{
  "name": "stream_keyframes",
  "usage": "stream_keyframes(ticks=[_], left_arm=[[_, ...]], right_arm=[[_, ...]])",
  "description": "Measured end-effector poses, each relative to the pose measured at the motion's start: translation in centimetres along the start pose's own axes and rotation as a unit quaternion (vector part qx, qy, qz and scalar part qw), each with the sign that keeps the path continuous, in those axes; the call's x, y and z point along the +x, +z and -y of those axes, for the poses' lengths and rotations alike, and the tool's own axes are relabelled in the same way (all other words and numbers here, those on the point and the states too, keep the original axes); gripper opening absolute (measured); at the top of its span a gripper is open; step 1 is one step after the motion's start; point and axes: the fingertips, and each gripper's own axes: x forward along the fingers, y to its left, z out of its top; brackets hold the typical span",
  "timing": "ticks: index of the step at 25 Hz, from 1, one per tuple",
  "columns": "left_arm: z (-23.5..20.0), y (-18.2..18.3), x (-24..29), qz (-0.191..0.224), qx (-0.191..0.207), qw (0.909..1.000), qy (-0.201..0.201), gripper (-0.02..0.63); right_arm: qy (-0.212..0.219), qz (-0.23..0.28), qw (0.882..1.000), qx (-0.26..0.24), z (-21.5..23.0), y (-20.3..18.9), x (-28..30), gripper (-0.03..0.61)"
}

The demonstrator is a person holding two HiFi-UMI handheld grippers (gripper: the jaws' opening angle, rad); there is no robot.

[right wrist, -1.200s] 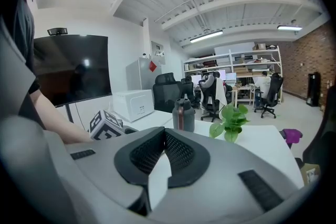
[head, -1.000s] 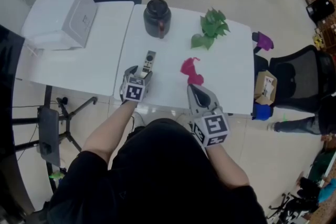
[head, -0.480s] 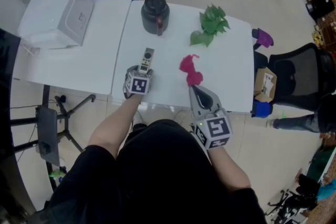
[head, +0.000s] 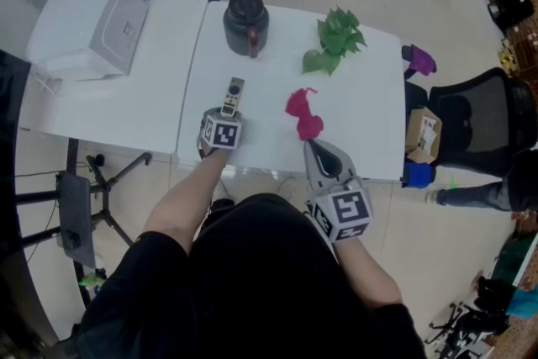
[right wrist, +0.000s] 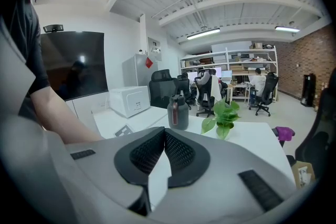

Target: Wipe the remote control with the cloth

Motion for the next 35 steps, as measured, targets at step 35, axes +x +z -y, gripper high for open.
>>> stream_keyframes(ticks=[35], left_arm=[[7.5,9.6,-24.0,0.271,0.080,0.9525,-0.113,0.210]], right_arm=[[-0.009,0.002,1.000,0.002,0.5,-2.5,0.8,0.010]])
